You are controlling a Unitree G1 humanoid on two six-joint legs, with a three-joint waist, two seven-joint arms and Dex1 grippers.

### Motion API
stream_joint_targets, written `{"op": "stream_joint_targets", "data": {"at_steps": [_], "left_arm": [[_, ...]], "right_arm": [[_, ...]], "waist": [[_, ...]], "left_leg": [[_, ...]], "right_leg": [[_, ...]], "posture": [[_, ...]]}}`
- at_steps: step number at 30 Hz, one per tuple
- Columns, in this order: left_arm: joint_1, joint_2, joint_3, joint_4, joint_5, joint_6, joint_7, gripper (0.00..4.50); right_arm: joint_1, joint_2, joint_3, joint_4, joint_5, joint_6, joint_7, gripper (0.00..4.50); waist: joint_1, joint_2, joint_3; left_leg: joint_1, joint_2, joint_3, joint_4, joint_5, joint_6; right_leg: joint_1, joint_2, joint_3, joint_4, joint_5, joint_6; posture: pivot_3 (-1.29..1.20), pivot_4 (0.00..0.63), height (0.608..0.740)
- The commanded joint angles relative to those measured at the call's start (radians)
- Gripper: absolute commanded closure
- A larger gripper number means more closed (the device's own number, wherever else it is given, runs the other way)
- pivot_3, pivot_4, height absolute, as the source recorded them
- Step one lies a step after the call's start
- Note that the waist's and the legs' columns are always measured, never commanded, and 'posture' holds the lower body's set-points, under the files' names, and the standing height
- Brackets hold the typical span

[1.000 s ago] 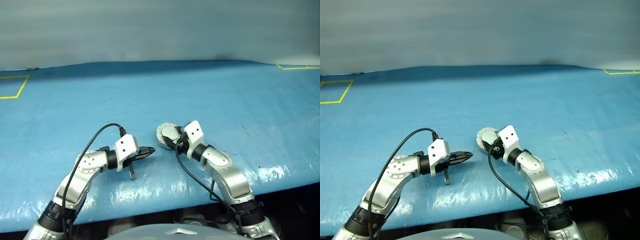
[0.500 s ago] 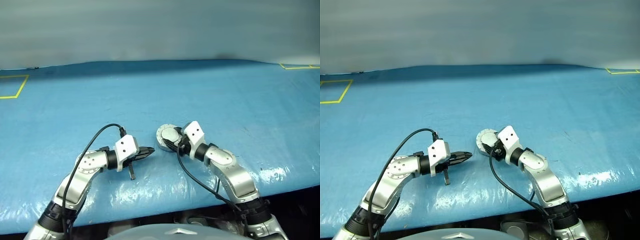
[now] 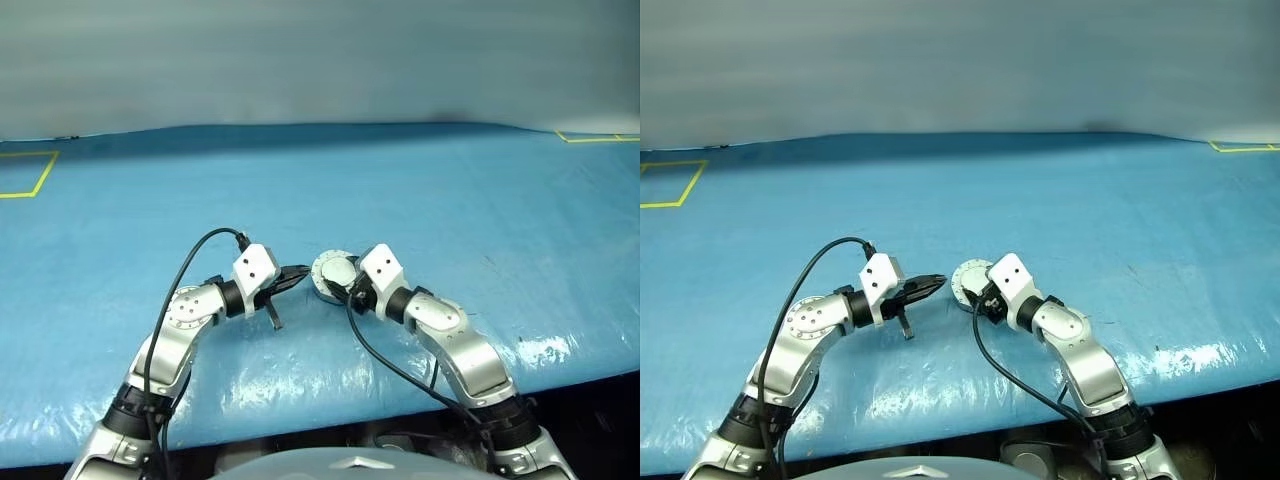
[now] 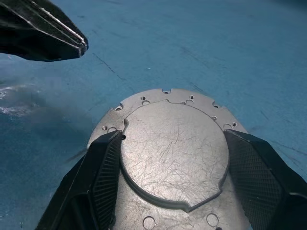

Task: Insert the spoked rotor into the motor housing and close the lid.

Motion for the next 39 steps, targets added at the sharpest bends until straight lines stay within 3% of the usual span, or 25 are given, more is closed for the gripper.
{"op": "stream_joint_targets", "data": {"at_steps": [1, 8, 17, 25, 29, 39], "left_arm": [[-0.035, -0.026, -0.024, 0.073, 0.063, -0.026, 0.049, 4.5], [-0.038, -0.098, -0.031, 0.085, 0.0, -0.012, 0.007, 4.5], [-0.055, -0.053, -0.088, 0.17, 0.134, -0.023, 0.035, 4.5], [-0.051, -0.079, -0.098, 0.166, 0.118, -0.033, 0.025, 4.5], [-0.046, -0.082, -0.107, 0.162, 0.12, -0.04, 0.019, 4.5], [-0.03, -0.066, -0.098, 0.155, 0.119, -0.037, 0.02, 4.5]], "right_arm": [[0.063, -0.008, 0.057, 0.054, 0.009, 0.083, 0.037, 1.48], [0.067, -0.007, 0.052, 0.046, 0.004, 0.079, 0.03, 1.48], [0.086, -0.002, 0.049, 0.032, 0.003, 0.079, 0.022, 1.48], [0.08, -0.002, 0.056, 0.022, -0.002, 0.069, 0.03, 1.48], [0.08, 0.005, 0.043, 0.001, 0.01, 0.045, 0.035, 0.05], [0.047, -0.017, -0.023, -0.084, -0.07, -0.096, -0.032, 0.02]], "waist": [[0.0, 0.0, 0.0], [-0.002, -0.001, 0.0], [-0.002, -0.003, -0.002], [0.0, -0.005, -0.004], [0.0, -0.005, -0.004], [0.001, -0.003, -0.002]], "left_leg": [[0.0, 0.0, 0.0, 0.0, 0.0, 0.0], [0.0, 0.0, 0.001, -0.002, -0.002, -0.001], [0.0, 0.0, 0.0, -0.002, -0.002, -0.001], [0.001, 0.0, 0.0, -0.001, -0.002, -0.001], [0.001, 0.0, 0.0, -0.001, -0.002, -0.001], [-0.001, 0.0, 0.0, -0.001, -0.002, -0.001]], "right_leg": [[0.0, 0.0, 0.0, 0.0, 0.0, 0.0], [0.0, 0.0, 0.0, -0.001, -0.002, 0.003], [0.0, 0.001, 0.0, -0.001, -0.002, 0.002], [0.001, 0.0, 0.0, -0.001, -0.002, 0.001], [0.001, 0.0, 0.0, -0.001, -0.002, 0.001], [-0.001, 0.0, 0.0, 0.0, -0.002, 0.002]], "posture": [[0.0, 0.15, 0.74], [0.0, 0.15, 0.74], [0.0, 0.15, 0.74], [0.0, 0.15, 0.74], [0.0, 0.15, 0.74], [0.0, 0.15, 0.74]]}}
